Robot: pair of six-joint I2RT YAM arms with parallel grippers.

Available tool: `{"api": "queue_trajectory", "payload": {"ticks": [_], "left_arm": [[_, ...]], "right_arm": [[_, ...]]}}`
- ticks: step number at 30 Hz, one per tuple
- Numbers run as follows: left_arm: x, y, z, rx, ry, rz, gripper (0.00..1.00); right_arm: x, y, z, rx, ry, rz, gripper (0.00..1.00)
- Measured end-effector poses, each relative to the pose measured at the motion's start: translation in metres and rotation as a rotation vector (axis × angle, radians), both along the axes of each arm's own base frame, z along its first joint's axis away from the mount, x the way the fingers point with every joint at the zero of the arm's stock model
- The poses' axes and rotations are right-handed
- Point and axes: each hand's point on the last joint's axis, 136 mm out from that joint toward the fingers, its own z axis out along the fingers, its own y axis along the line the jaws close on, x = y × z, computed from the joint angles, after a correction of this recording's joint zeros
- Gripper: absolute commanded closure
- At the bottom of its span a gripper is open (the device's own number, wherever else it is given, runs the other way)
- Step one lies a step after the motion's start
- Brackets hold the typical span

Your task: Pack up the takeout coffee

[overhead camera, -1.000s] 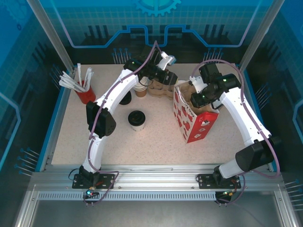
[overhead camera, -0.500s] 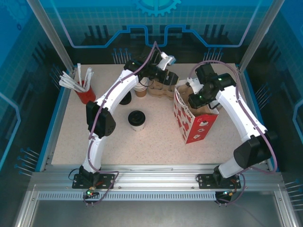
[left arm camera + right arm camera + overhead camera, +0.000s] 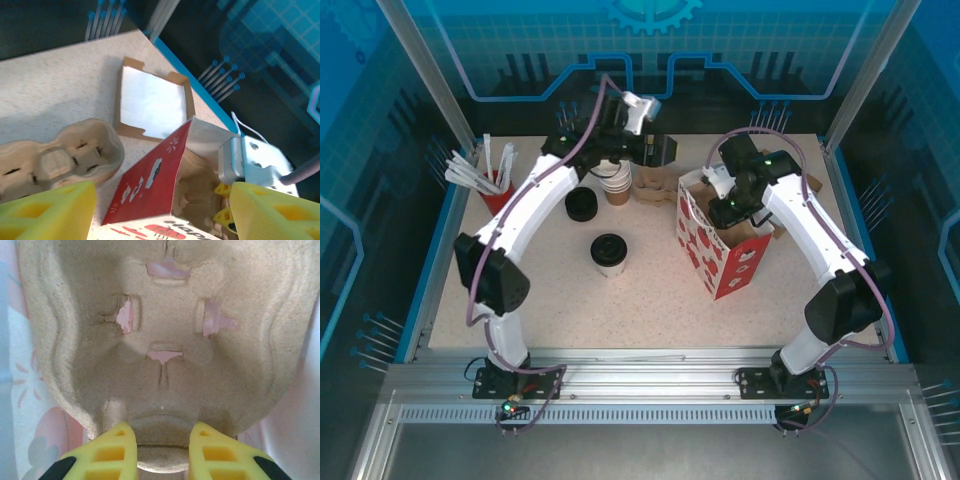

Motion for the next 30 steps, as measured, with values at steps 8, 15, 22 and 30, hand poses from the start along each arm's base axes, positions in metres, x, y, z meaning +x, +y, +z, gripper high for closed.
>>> {"api": "queue_trajectory", "payload": {"ticks": [8,15,22,30], "left_arm": [[-0.028,0.047,0.002,0.004,-0.043,0.140,0.25],[-0.053,0.064,-0.008,0.004,-0.048,0.183,0.25],[-0.064,0.071,-0.010,-0.005,-0.042,0.199,0.25],[-0.067,0.073,-0.010,-0.007,-0.048,0.204,0.25]], "right_arm": [[-0.013,0.031,-0.012,-0.002,0.002,0.138,0.79],[-0.015,0.036,-0.025,-0.006,0.008,0.171,0.79],[-0.016,0.029,-0.025,-0.041,-0.014,0.165,0.77],[-0.017,0.025,-0.006,-0.088,-0.061,0.141,0.76]]}}
